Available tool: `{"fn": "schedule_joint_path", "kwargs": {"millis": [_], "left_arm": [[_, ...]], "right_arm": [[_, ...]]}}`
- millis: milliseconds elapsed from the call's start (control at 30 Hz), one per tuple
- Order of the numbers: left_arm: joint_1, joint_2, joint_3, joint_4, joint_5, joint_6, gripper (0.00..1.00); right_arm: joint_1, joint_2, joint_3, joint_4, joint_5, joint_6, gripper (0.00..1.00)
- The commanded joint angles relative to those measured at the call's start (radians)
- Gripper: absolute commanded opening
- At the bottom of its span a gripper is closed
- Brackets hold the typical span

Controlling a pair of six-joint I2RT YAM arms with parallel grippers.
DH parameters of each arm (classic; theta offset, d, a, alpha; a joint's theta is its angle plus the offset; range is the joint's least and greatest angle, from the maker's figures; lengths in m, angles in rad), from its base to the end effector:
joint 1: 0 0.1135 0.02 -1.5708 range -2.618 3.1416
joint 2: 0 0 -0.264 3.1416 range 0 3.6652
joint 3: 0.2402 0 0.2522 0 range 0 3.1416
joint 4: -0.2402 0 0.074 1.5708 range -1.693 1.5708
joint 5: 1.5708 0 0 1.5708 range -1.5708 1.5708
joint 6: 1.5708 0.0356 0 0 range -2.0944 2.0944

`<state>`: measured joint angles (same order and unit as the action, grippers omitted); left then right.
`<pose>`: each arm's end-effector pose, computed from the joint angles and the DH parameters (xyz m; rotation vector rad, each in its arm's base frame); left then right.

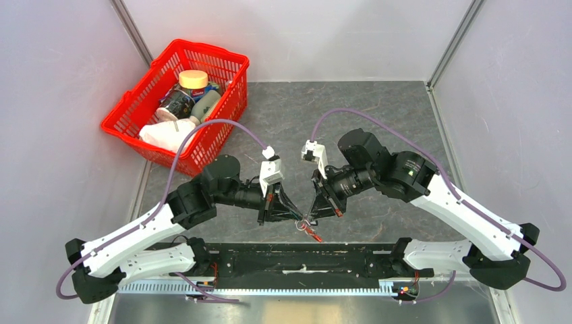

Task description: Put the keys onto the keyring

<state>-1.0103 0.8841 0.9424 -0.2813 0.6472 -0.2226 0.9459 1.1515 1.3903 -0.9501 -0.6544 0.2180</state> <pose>0.0847 -0.1753 0.3692 1.2175 1.5831 -1.4186 0.1075 0.1861 0.4041 -1.2269 2.1514 1.3104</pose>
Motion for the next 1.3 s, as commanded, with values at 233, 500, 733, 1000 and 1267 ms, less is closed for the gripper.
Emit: {"fn": "schedule_joint_path", "kwargs": {"millis": [233, 500, 733, 1000, 1267], "left_arm": [[-0.008, -0.027, 0.004, 0.056, 0.042, -0.003, 0.02], [-0.008, -0.025, 0.006, 0.056, 0.036, -0.002, 0.02], [-0.008, -0.028, 0.002, 0.063, 0.032, -0.004, 0.02], [-0.009, -0.058, -0.016, 0.094, 0.017, -0.004, 0.02], [-0.010, -0.047, -0.023, 0.090, 0.012, -0.010, 0.02]], "right_arm": [[-0.001, -0.031, -0.006, 0.048, 0.038, 0.015, 0.00], [-0.001, -0.052, -0.033, 0.048, 0.032, 0.021, 0.00], [-0.001, -0.057, -0.052, 0.054, 0.023, 0.027, 0.00], [-0.001, -0.052, -0.059, 0.071, 0.012, 0.032, 0.00], [-0.001, -0.058, -0.085, 0.071, 0.038, 0.032, 0.00]]}}
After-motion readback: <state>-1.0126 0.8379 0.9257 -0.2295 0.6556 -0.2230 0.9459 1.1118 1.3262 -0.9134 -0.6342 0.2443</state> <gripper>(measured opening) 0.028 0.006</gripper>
